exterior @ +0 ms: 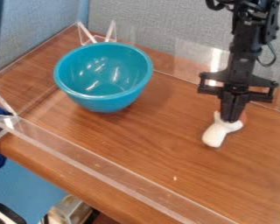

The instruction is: Remove the mushroom from inside the blue bowl and put it on the table

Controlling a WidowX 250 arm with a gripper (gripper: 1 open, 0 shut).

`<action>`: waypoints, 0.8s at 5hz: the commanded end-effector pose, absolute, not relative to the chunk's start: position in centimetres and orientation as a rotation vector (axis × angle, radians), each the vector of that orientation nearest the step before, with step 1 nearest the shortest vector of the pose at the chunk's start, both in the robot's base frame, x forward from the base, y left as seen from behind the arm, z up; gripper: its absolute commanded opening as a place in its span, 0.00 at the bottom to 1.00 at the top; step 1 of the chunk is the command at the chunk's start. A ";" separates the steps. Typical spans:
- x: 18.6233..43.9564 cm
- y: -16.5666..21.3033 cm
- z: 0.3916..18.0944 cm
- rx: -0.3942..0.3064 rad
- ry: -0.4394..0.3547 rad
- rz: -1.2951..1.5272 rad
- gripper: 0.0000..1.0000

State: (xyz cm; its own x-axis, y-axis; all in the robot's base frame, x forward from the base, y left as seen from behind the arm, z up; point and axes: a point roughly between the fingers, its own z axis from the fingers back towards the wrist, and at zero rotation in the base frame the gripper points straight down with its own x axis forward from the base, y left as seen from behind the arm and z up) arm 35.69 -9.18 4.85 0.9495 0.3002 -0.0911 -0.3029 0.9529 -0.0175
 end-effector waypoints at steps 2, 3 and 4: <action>37.1 -6.1 4.9 -0.035 0.071 0.266 0.00; 38.1 -5.2 4.0 -0.044 0.084 0.259 0.00; 38.5 -3.8 4.2 -0.038 0.094 0.253 0.00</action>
